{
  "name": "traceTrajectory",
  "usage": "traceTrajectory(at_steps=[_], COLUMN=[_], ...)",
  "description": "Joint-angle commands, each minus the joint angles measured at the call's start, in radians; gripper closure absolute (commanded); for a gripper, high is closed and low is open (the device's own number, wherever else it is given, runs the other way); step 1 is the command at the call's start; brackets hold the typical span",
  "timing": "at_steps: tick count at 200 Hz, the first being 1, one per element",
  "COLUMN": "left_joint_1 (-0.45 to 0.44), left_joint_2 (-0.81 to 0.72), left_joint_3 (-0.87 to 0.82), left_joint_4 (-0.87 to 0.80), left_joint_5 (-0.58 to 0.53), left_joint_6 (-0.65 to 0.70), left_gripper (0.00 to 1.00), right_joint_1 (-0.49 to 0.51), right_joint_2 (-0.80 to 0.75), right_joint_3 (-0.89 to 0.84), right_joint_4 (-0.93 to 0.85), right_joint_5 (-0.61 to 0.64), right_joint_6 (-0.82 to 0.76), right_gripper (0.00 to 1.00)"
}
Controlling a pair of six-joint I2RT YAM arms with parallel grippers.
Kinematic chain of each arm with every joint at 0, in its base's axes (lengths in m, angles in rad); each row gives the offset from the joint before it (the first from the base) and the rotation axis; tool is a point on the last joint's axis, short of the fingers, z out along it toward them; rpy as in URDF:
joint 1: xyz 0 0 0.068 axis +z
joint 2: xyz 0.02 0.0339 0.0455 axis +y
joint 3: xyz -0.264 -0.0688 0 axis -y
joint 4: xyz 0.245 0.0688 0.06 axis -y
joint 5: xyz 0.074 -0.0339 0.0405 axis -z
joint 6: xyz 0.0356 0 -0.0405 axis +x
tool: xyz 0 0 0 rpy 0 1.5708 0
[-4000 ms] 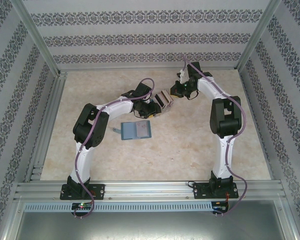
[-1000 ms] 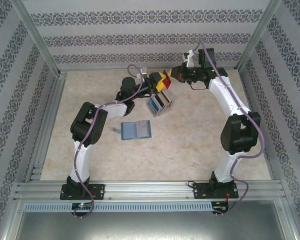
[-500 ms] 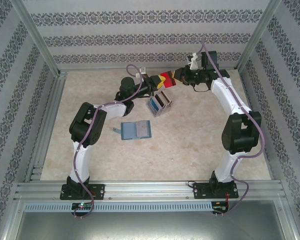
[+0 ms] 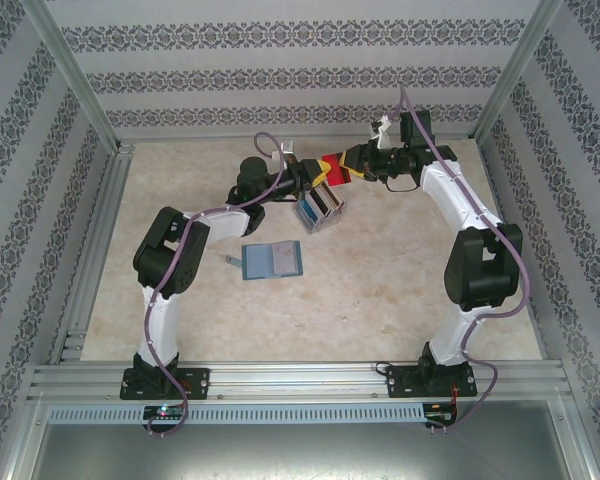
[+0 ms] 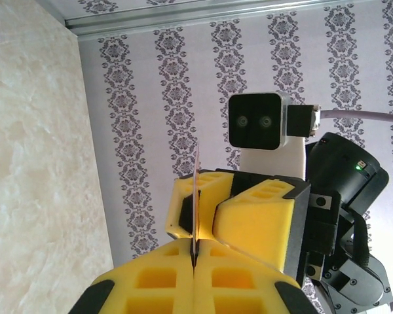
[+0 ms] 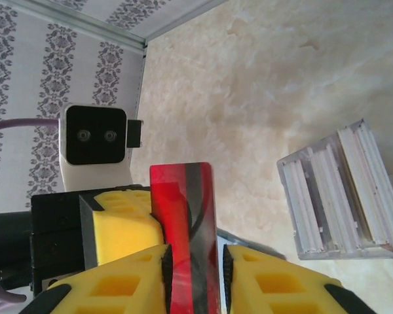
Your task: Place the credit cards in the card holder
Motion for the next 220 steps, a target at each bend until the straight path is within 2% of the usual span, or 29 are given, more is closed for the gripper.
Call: traceTrajectory(at_steps=[1, 24, 41, 69, 84, 123, 162, 193, 220], left_joint_1=[-0.006, -0.004, -0.001, 0.020, 0.039, 0.092, 0.117, 0.151, 0.173], left_joint_2=[-0.050, -0.055, -0.066, -0.112, -0.155, -0.310, -0.477, -0.582, -0.649], left_joint_3=[-0.008, -0.015, -0.027, -0.086, -0.137, -0.262, -0.301, -0.334, -0.389], left_joint_4=[0.003, -0.007, -0.030, -0.115, -0.195, -0.561, -0.999, -1.248, -1.342], left_joint_5=[0.032, 0.036, 0.038, 0.041, 0.041, 0.037, -0.066, -0.196, -0.267], left_joint_6=[0.035, 0.038, 0.052, 0.104, 0.157, 0.401, 0.688, 0.809, 0.849], left_gripper=[1.00, 1.00, 1.00, 0.65, 0.59, 0.57, 0.57, 0.56, 0.56], right_joint_1=[-0.001, 0.000, -0.001, 0.003, 0.010, 0.069, 0.191, 0.281, 0.356], right_joint_2=[-0.010, -0.015, -0.023, -0.064, -0.102, -0.218, -0.279, -0.269, -0.238], right_joint_3=[-0.019, -0.022, -0.029, -0.091, -0.160, -0.388, -0.583, -0.665, -0.707], right_joint_4=[0.007, 0.008, 0.003, 0.028, 0.057, 0.197, 0.356, 0.472, 0.585], right_joint_5=[-0.054, -0.067, -0.069, -0.066, -0.053, 0.000, 0.090, 0.176, 0.245], right_joint_6=[-0.012, -0.012, -0.015, -0.007, 0.005, 0.072, 0.153, 0.208, 0.270], right_gripper=[0.77, 0.94, 0.98, 0.98, 0.98, 0.98, 0.97, 0.98, 0.97])
